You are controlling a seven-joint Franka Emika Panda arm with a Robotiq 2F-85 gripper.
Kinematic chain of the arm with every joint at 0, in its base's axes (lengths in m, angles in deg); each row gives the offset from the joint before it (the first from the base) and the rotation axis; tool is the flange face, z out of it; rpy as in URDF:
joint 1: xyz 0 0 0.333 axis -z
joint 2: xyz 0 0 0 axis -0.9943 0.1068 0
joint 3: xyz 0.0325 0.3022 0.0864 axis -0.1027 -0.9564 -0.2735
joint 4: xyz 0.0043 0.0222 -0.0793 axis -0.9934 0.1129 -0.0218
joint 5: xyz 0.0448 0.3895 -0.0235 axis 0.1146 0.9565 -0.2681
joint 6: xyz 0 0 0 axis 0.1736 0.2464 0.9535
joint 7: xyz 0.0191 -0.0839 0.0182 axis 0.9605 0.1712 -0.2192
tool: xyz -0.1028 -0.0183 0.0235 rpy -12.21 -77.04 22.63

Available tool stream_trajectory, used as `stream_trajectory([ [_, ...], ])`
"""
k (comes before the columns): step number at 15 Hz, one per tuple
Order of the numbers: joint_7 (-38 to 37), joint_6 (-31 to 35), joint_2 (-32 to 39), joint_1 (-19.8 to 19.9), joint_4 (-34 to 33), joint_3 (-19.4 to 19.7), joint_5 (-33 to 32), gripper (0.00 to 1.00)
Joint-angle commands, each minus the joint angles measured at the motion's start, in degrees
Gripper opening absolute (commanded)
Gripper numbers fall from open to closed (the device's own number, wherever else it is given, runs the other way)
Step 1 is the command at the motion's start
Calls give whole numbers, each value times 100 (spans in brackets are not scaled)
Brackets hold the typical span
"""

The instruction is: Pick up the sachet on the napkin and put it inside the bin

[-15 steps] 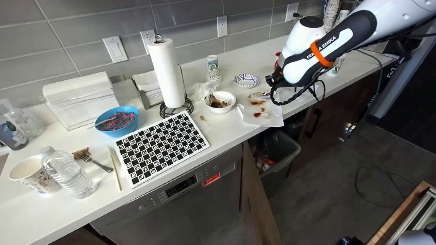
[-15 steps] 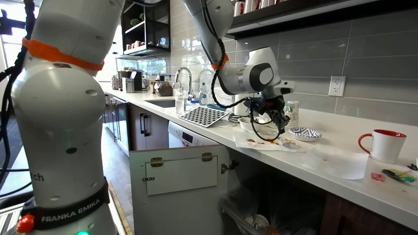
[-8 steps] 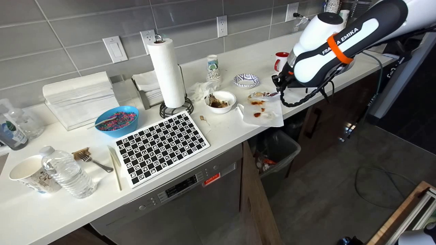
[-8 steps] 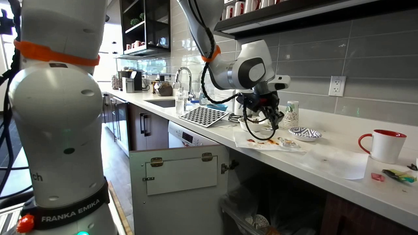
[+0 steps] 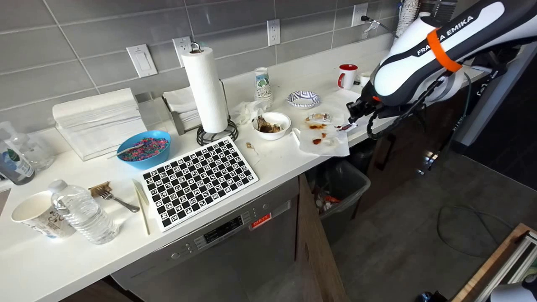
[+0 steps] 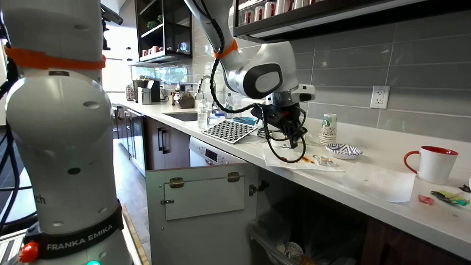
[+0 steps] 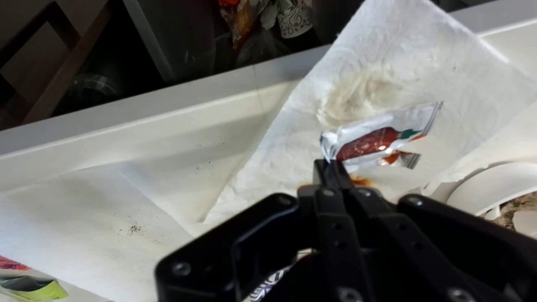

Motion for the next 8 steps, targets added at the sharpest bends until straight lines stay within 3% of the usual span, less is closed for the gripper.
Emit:
stream_trajectory([
  [1, 1192, -325, -446, 31, 481, 39, 795, 0],
  [4, 1770, -500, -488, 44, 684, 195, 1026, 0],
  [5, 1384, -288, -322, 11, 482, 128, 814, 1],
  [8, 1592, -324, -352, 27, 605, 203, 867, 1],
])
